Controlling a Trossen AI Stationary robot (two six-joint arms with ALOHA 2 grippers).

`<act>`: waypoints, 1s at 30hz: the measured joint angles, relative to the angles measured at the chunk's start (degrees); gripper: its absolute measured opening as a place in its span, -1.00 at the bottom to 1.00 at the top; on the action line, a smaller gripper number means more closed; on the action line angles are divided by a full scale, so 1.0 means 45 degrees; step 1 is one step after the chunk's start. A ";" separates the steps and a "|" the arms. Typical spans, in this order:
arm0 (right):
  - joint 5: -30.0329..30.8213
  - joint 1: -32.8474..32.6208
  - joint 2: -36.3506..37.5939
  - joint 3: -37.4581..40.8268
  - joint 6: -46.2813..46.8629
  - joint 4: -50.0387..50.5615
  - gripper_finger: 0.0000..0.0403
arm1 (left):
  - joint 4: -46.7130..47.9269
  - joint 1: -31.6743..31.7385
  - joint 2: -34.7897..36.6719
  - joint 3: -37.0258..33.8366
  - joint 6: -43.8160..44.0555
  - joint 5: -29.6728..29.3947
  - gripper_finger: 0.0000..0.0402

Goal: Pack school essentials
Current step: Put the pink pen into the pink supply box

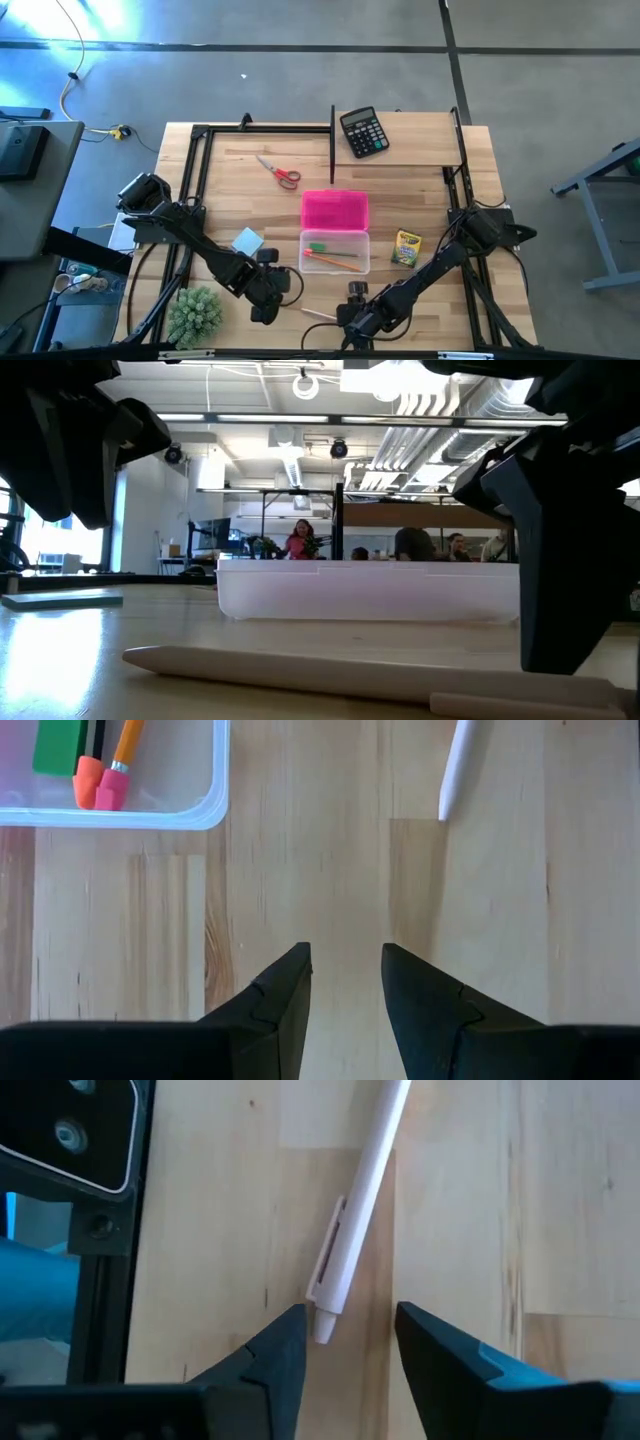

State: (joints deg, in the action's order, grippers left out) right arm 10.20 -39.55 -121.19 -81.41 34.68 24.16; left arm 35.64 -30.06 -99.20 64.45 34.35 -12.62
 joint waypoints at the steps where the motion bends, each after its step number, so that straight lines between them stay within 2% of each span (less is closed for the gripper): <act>1: 0.0005 0.0005 0.0000 0.0000 0.0000 0.0028 -0.30 | 0.0000 0.0000 0.0000 0.0000 0.0000 0.0000 -0.44; 12: 0.0407 0.0029 0.0010 -0.0015 -0.0145 0.0879 -0.34 | 0.0005 0.0000 0.0000 0.0000 0.0000 0.0000 -0.44; 25: 0.0784 0.0044 0.0015 -0.0010 -0.1689 0.0993 -0.35 | 0.0015 0.0000 0.0000 0.0000 -0.0005 -0.0049 -0.44; 30: 0.0515 0.0102 0.0015 -0.0005 -0.2144 0.0917 -0.45 | 0.0015 0.0000 0.0000 0.0000 -0.0005 -0.0049 -0.44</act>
State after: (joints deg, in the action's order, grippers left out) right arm 12.51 -39.09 -121.12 -81.43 25.03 28.29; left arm 35.70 -30.06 -99.20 64.45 34.33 -12.84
